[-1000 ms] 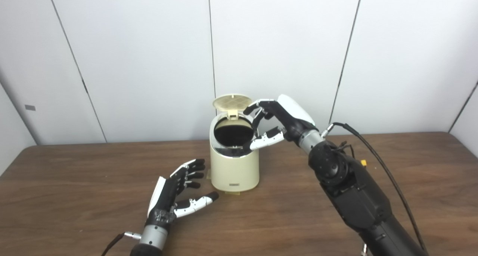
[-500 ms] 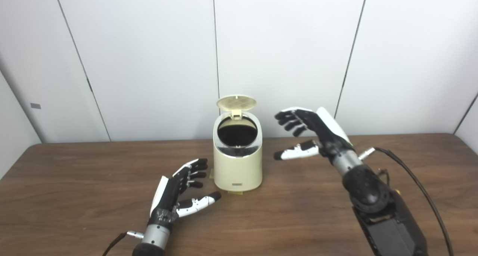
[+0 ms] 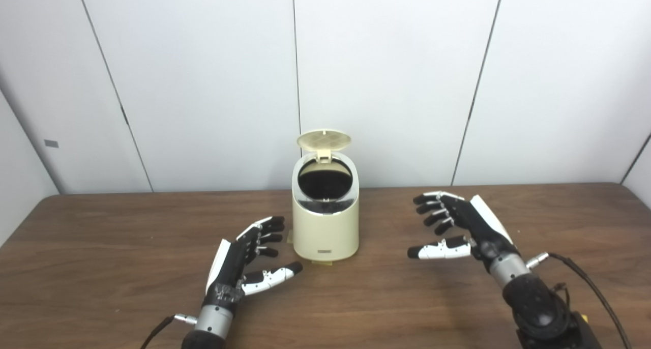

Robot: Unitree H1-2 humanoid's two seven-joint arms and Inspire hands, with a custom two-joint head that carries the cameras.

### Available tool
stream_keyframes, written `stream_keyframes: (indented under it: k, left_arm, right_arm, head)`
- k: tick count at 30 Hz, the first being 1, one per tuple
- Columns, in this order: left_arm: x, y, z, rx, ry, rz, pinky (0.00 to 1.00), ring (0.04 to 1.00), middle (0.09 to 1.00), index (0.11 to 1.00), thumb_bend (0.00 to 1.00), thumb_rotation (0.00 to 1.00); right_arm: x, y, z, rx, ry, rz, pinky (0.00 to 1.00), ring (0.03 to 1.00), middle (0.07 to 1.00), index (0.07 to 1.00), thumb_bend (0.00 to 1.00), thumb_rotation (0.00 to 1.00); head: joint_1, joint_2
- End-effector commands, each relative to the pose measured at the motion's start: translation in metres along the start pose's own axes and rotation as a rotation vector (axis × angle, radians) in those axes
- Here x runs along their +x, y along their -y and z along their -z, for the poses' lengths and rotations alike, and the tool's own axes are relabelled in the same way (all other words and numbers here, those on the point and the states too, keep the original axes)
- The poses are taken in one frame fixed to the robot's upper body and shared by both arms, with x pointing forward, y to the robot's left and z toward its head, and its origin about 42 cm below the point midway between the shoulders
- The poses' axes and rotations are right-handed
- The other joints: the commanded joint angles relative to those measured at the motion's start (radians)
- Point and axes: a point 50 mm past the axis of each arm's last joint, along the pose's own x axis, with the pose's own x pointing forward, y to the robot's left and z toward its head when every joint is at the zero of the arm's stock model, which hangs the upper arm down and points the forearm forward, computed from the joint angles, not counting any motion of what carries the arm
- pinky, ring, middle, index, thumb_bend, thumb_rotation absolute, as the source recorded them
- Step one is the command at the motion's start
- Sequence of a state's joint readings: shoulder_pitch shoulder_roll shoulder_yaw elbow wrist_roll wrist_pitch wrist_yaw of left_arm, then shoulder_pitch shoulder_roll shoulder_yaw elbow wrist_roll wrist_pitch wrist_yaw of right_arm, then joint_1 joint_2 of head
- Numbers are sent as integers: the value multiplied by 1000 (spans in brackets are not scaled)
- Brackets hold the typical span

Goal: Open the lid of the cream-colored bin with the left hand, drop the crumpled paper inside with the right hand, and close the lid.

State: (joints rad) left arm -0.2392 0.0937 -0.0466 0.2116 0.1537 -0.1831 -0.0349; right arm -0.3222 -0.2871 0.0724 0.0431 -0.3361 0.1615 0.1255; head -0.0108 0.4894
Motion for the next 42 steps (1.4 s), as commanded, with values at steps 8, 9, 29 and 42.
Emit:
stream_keyframes:
  k: [8, 9, 29, 42]
  left_arm:
    - [30, -13, -30, 35, 138, -64, 662, 764, 805, 838, 776, 203]
    - [34, -14, -35, 34, 149, -73, 658, 761, 802, 838, 787, 220]
    - [96, -47, -120, 101, 282, -11, 676, 880, 914, 911, 820, 195]
    - [143, -40, -174, 319, 326, 167, 843, 977, 993, 959, 994, 410]
  right_arm:
    - [-4, -2, 9, 18, 33, 40, 511, 631, 760, 756, 845, 181]
    - [-4, -4, 10, 23, 28, 42, 509, 629, 756, 753, 850, 180]
    - [-14, -32, 32, 130, 33, 51, 546, 637, 767, 754, 813, 159]
    - [-12, -36, 31, 122, 37, 50, 528, 635, 759, 748, 816, 144]
  head:
    - [20, -5]
    - [26, -6]
    - [29, -21]
    - [18, -27]
